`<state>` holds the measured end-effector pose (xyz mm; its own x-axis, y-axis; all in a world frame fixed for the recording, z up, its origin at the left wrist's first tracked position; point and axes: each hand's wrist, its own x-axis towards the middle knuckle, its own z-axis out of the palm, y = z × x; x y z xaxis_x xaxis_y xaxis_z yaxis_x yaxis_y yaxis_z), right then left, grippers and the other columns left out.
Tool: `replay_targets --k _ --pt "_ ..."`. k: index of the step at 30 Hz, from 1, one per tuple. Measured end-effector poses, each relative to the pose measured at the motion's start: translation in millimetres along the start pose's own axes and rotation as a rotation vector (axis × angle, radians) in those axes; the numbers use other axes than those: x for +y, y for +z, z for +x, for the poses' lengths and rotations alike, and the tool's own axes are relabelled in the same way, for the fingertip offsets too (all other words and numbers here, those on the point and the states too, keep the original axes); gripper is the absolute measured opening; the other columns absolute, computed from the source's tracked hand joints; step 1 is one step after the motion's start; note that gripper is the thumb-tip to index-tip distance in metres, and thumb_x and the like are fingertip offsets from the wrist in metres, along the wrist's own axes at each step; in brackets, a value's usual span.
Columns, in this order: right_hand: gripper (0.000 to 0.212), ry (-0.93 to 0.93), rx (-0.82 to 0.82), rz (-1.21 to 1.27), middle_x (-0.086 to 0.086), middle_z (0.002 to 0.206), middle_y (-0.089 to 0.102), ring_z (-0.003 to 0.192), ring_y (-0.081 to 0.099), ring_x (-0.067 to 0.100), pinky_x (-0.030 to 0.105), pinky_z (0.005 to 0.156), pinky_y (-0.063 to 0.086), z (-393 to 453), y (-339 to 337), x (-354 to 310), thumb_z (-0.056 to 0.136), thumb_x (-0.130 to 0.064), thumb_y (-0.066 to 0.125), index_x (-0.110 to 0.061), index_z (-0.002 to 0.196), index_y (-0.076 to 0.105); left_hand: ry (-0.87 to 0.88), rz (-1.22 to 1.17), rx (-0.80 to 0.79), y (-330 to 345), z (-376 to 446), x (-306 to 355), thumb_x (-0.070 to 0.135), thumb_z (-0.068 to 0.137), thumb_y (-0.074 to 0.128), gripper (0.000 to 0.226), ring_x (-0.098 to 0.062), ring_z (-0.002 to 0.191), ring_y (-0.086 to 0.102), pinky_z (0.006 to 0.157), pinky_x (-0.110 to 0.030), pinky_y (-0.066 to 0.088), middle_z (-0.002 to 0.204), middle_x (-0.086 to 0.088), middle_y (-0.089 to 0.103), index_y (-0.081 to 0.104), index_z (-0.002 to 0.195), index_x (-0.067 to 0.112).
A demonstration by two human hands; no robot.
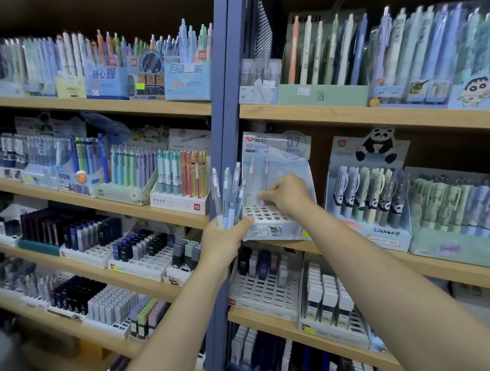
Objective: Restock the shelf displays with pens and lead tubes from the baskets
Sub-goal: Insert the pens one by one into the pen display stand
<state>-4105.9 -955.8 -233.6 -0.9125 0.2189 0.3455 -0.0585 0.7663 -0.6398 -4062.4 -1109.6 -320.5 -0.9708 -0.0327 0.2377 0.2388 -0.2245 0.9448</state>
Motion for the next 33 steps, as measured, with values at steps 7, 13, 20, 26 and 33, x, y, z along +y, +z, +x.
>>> replay_targets --k 7,13,20,26,33 --pt "0.031 -0.163 0.122 0.172 0.000 0.071 0.058 0.061 0.046 0.011 0.026 0.059 0.038 -22 -23 -3 0.096 -0.033 0.066 -0.006 0.082 0.071 0.076 0.004 -0.123 6 -11 22 0.035 0.099 0.061 0.026 -0.009 0.050 0.044 0.045 -0.018 0.035 0.062 0.004 0.053 0.052 0.087 0.014" --pt "0.028 -0.209 -0.258 0.399 -0.008 0.074 0.070 0.065 0.057 0.007 0.026 0.065 0.047 -62 -48 -11 0.091 -0.043 0.069 -0.018 0.084 0.077 0.085 -0.072 -0.128 21 -17 31 0.023 0.094 0.070 0.021 -0.012 0.045 0.046 0.037 -0.018 0.030 0.064 -0.004 0.061 0.056 0.082 0.012" --pt "0.020 -0.121 -0.227 0.597 0.004 0.090 0.068 0.071 0.060 0.012 0.030 0.068 0.049 -67 -64 6 0.099 -0.024 0.063 -0.005 0.100 0.071 0.011 -0.090 -0.232 29 -37 30 0.029 0.097 0.065 0.026 -0.012 0.044 0.045 0.037 -0.019 0.026 0.063 0.001 0.063 0.064 0.105 0.004" --pt "0.024 -0.070 -0.287 0.772 0.011 0.095 0.067 0.076 0.069 0.018 0.029 0.075 0.061 -77 -67 13 0.098 -0.019 0.064 0.000 0.111 0.068 0.052 -0.055 -0.152 34 -37 22 0.023 0.091 0.073 0.020 -0.011 0.043 0.036 0.038 -0.019 0.028 0.067 -0.006 0.064 0.059 0.084 0.012" --pt "0.023 -0.082 -0.187 0.668 0.011 0.087 0.070 0.078 0.072 0.019 0.034 0.082 0.062 -71 -65 13 0.099 -0.019 0.062 0.001 0.109 0.069 0.060 0.028 -0.120 34 -33 21 0.037 0.092 0.071 0.029 -0.008 0.042 0.030 0.041 -0.022 0.026 0.052 0.006 0.043 0.055 0.079 0.016"
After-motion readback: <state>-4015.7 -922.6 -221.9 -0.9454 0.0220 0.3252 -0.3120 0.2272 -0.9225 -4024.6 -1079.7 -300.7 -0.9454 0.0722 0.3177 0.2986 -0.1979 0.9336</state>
